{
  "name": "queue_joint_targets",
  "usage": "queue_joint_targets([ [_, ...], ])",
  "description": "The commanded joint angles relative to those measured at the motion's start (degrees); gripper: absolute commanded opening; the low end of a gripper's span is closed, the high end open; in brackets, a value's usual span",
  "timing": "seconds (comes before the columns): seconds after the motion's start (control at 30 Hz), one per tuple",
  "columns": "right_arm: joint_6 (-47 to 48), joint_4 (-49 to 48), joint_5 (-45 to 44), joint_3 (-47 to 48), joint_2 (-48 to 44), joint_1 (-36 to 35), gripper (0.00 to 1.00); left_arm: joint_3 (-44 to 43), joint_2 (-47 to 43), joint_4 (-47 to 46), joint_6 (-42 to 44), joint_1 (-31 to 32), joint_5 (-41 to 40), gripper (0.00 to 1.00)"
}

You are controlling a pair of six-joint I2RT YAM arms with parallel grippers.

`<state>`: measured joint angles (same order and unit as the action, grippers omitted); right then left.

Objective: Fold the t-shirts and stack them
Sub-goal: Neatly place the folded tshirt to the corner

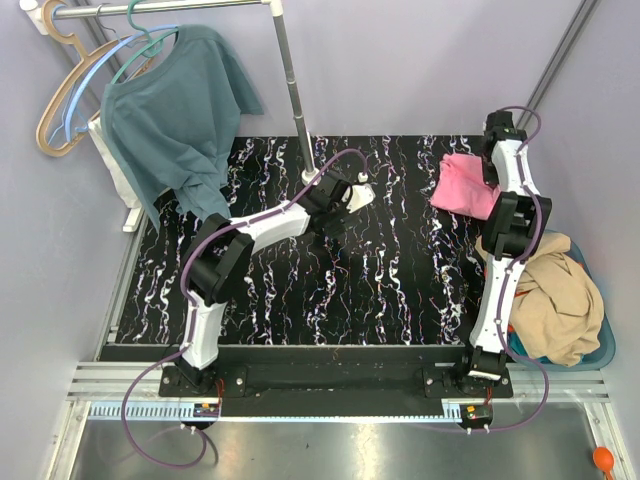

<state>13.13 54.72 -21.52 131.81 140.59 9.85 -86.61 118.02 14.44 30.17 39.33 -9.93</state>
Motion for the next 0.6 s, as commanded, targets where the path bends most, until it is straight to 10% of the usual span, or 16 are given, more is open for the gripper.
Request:
queue_joint_targets([
  [0.0, 3.83, -0.14, -8.97, 6.25, 0.64, 1.05, 0.0, 0.21, -3.14, -3.1, 0.41, -0.22, -0.53, 0.99],
  [0.57, 7.79, -2.95, -16.27, 14.71, 7.67, 1.05, 0.04, -0.49, -1.83, -2.57, 0.06, -0.13, 0.0, 0.99],
])
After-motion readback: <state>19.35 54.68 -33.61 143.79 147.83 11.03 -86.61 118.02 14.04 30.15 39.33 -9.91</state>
